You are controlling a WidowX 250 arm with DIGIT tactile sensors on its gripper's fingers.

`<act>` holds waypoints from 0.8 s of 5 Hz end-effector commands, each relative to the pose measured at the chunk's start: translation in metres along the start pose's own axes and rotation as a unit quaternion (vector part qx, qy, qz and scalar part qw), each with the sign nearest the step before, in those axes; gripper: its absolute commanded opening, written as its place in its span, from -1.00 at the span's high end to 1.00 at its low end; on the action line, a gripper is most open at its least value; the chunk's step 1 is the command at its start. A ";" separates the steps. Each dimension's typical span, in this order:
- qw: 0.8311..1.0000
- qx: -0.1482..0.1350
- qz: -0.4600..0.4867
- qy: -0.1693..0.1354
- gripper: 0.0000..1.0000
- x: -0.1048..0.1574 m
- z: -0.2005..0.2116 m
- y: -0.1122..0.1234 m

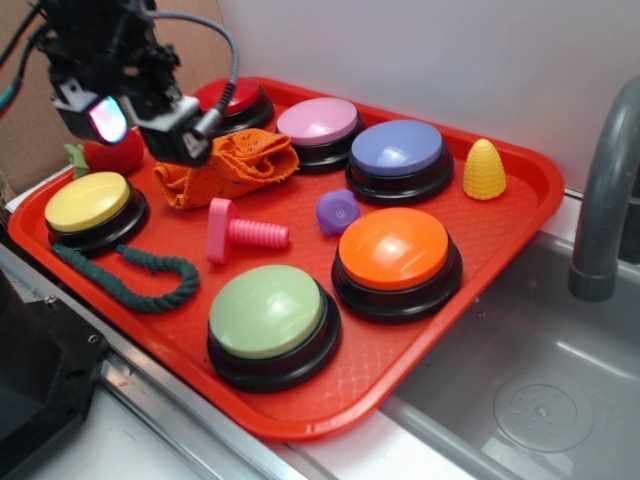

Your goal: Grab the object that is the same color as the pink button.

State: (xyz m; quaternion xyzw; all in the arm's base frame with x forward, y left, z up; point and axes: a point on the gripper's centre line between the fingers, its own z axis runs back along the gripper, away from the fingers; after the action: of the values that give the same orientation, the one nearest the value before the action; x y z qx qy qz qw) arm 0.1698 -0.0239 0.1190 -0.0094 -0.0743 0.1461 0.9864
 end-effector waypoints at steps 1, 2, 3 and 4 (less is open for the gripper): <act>1.000 -0.021 0.009 -0.005 -1.00 0.030 -0.070 -0.018; 1.000 0.008 0.012 0.003 -1.00 0.036 -0.095 -0.017; 1.000 0.018 0.014 0.004 -1.00 0.036 -0.102 -0.015; 0.999 0.024 0.021 0.001 0.90 0.035 -0.104 -0.014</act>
State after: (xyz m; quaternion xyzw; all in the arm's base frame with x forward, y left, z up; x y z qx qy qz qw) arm 0.2192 -0.0265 0.0196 0.0184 -0.0615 0.1681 0.9837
